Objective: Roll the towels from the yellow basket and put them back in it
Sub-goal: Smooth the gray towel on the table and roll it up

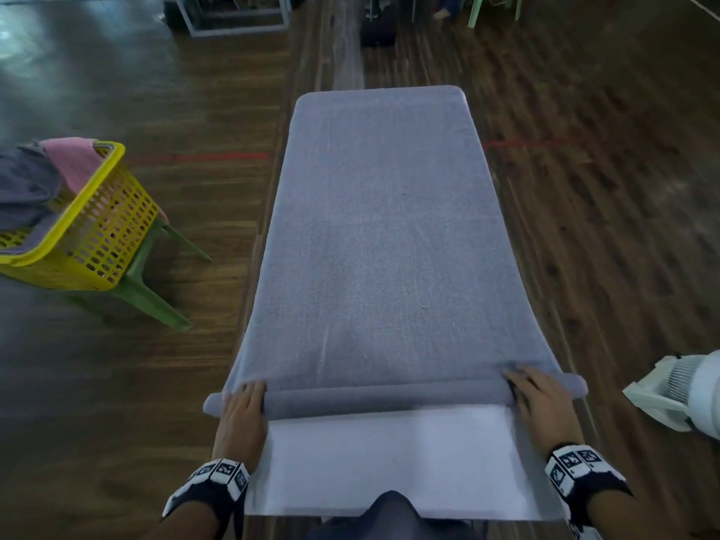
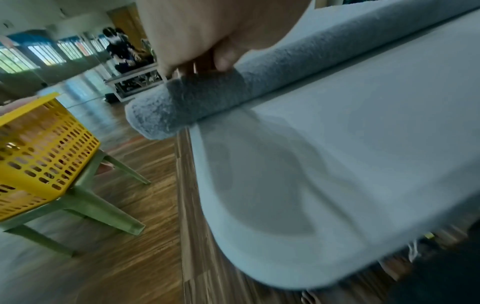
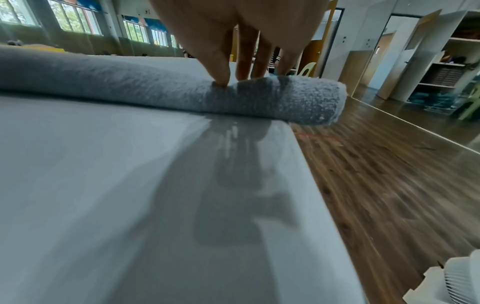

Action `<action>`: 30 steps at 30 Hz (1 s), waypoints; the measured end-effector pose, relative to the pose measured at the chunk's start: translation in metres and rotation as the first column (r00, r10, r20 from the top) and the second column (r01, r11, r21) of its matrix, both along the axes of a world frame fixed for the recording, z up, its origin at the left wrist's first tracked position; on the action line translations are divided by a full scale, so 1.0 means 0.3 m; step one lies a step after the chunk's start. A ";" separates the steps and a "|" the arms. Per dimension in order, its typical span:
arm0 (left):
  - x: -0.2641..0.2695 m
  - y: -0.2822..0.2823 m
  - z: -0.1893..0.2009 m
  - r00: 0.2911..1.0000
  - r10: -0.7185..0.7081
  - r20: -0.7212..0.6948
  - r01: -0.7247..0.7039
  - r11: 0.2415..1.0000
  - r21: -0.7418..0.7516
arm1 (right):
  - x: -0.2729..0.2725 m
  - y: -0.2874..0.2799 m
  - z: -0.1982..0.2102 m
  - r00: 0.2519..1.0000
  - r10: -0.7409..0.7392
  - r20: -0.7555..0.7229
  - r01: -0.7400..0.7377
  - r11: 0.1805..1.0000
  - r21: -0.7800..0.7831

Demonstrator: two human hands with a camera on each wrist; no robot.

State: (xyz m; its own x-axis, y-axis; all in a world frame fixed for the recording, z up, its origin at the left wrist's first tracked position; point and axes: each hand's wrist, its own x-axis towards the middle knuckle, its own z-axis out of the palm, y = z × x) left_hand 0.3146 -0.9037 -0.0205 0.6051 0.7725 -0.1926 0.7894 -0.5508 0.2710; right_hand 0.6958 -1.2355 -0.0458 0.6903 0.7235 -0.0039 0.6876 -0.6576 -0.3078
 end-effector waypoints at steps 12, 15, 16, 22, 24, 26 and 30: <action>0.036 0.007 0.012 0.996 -0.085 -0.017 0.086 0.987 0.137 | -0.001 0.042 0.030 0.997 0.048 0.059 -0.045 0.998 -0.050; 0.029 -0.029 0.001 0.994 -0.112 -0.004 0.112 0.988 0.108 | -0.021 0.030 0.017 0.997 0.072 0.020 -0.071 0.996 -0.049; 0.015 -0.044 -0.001 0.993 -0.121 -0.013 0.122 0.989 0.086 | -0.037 0.012 0.009 0.996 0.088 0.014 -0.087 0.995 -0.050; 0.027 -0.002 0.060 0.982 -0.130 -0.140 0.140 0.988 0.063 | -0.008 0.016 0.047 0.996 0.080 0.038 -0.076 0.993 -0.087; 0.067 0.044 0.068 0.990 -0.109 -0.094 0.119 0.988 0.100 | 0.038 0.063 0.073 0.995 0.089 0.053 -0.086 0.995 -0.052; 0.086 0.060 0.063 0.995 -0.095 -0.042 0.098 0.993 0.067 | 0.061 0.091 0.081 0.999 0.040 0.003 -0.040 0.997 -0.073; 0.052 -0.006 0.060 0.993 -0.118 -0.014 0.118 0.993 -0.005 | 0.020 0.036 0.029 0.992 0.122 -0.042 -0.127 0.983 -0.130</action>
